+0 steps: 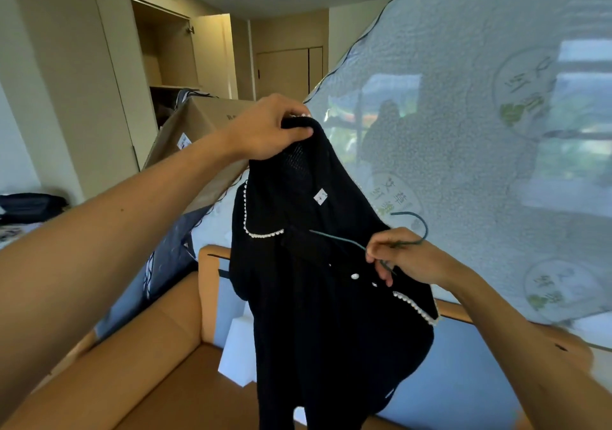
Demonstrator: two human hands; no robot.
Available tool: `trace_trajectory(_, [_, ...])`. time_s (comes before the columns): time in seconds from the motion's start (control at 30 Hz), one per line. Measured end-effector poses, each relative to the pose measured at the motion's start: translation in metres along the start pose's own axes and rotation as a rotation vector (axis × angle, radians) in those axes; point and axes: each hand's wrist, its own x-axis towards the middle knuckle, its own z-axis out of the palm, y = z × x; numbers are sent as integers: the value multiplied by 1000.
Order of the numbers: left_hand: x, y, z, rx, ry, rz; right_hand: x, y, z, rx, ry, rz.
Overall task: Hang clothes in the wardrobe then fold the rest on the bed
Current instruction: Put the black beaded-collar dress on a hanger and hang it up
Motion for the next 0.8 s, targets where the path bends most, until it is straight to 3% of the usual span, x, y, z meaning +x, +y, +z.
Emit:
trace_trajectory(0.07, [2, 0, 9, 81, 5, 59, 0, -12, 4, -170, 67, -98])
trace_trajectory(0.13, [2, 1, 18, 102, 12, 109, 2, -20, 9, -500, 285, -316])
trace_trajectory(0.2, [2, 3, 24, 82, 12, 141, 5, -22, 10, -718, 489, -424])
trace_trajectory(0.27, [2, 8, 29, 67, 7, 161, 8, -18, 8, -610, 505, -417])
trace_trajectory(0.37, [2, 17, 37, 79, -2, 189, 9, -16, 5, -239, 316, -266])
trace_trajectory(0.47, [-1, 13, 45, 87, -16, 159, 8, -16, 3, -100, 222, -162])
trace_trajectory(0.63, [-14, -2, 79, 265, -228, 20, 7, -45, -4, -71, 276, -182])
trace_trajectory(0.8, [-19, -13, 93, 82, -224, -64, 7, -60, -10, -212, 256, -224])
